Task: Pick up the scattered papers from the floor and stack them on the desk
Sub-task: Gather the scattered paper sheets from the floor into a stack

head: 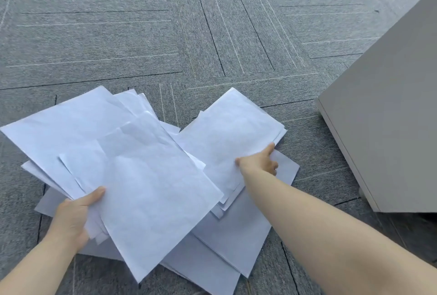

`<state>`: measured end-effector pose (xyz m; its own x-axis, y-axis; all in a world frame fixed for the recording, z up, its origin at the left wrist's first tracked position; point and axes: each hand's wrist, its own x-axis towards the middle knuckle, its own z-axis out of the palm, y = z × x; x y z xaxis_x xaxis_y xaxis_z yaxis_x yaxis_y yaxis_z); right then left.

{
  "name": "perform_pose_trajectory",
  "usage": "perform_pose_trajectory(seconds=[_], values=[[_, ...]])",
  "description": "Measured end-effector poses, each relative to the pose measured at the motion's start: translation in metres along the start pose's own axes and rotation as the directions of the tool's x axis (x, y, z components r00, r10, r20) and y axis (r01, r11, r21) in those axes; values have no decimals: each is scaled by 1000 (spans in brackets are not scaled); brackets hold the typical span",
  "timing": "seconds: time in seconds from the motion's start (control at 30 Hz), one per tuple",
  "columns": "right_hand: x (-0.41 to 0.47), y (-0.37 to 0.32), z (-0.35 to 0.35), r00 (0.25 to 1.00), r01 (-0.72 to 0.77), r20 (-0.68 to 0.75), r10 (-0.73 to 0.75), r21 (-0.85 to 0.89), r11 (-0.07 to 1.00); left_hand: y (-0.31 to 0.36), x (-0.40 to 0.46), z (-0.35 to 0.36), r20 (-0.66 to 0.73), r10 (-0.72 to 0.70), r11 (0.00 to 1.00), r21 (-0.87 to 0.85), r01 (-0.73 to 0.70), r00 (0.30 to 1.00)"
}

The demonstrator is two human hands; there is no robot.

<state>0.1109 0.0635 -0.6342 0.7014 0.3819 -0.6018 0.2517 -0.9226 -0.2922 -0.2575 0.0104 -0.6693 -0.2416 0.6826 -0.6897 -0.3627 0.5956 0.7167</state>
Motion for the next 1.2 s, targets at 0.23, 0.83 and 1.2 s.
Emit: perform_pose_trajectory(seconds=[0.23, 0.83, 1.2], values=[[6, 3, 7, 999, 47, -13, -45, 287, 957, 2, -7, 6, -32, 6, 1000, 30, -5, 999], [-19, 111, -38, 989, 149, 0, -150, 141, 979, 1, -14, 35, 41, -14, 1000, 15, 13, 999], [-2, 89, -35, 991, -58, -96, 90, 294, 954, -3, -6, 39, 24, -6, 999, 36, 5, 1000]])
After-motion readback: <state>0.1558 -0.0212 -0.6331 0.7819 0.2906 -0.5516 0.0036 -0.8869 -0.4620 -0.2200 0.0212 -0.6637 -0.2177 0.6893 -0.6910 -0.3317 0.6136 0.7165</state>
